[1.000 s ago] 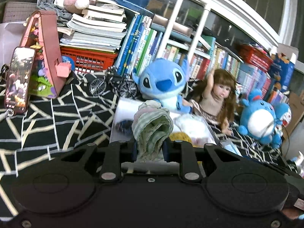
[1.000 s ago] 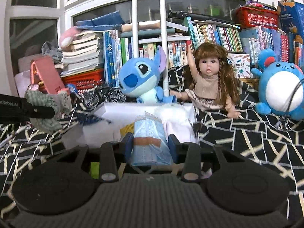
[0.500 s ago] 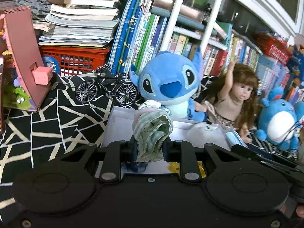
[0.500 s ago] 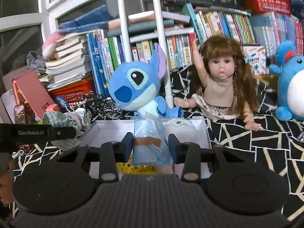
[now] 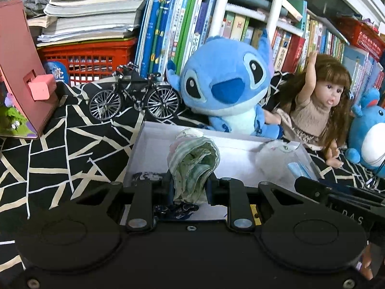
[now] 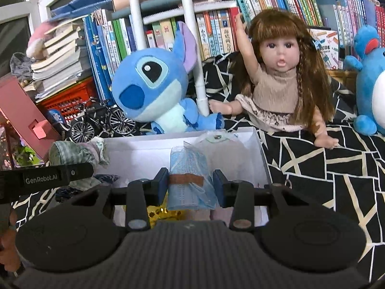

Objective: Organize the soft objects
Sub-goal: 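Lower the plastic bag into the box and open the right tool while the left tool releases the cloth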

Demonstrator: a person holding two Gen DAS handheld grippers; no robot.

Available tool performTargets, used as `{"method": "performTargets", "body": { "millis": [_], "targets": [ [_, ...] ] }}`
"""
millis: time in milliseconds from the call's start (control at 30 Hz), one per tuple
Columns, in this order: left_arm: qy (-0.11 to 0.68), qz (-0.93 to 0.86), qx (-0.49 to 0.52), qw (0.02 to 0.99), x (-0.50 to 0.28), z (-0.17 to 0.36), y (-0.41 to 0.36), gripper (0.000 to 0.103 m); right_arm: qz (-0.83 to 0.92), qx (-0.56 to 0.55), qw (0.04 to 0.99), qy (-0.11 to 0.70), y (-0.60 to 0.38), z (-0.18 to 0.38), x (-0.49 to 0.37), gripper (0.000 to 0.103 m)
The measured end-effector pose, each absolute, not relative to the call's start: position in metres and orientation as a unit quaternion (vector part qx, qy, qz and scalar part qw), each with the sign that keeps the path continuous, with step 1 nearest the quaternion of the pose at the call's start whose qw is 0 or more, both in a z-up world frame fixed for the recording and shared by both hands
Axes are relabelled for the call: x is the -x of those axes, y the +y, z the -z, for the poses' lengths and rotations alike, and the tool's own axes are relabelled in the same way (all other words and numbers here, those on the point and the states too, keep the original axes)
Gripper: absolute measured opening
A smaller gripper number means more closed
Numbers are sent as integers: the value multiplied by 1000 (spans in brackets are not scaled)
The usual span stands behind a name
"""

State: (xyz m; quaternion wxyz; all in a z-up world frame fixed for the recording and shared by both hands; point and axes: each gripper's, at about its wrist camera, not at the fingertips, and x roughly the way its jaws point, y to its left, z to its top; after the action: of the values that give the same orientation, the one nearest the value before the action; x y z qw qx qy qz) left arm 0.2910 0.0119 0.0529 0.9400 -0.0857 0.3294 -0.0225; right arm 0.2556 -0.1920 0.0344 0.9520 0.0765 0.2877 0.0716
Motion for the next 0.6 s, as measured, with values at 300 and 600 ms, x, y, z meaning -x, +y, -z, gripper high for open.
{"method": "performTargets", "body": {
  "millis": [300, 600],
  "targets": [
    [344, 24, 79, 935, -294, -41, 12, 23, -73, -82, 947, 302, -193, -26, -260, 44],
    [347, 27, 79, 934, -292, -37, 11, 25, -78, -87, 946, 302, -192, -26, -258, 46]
  ]
}}
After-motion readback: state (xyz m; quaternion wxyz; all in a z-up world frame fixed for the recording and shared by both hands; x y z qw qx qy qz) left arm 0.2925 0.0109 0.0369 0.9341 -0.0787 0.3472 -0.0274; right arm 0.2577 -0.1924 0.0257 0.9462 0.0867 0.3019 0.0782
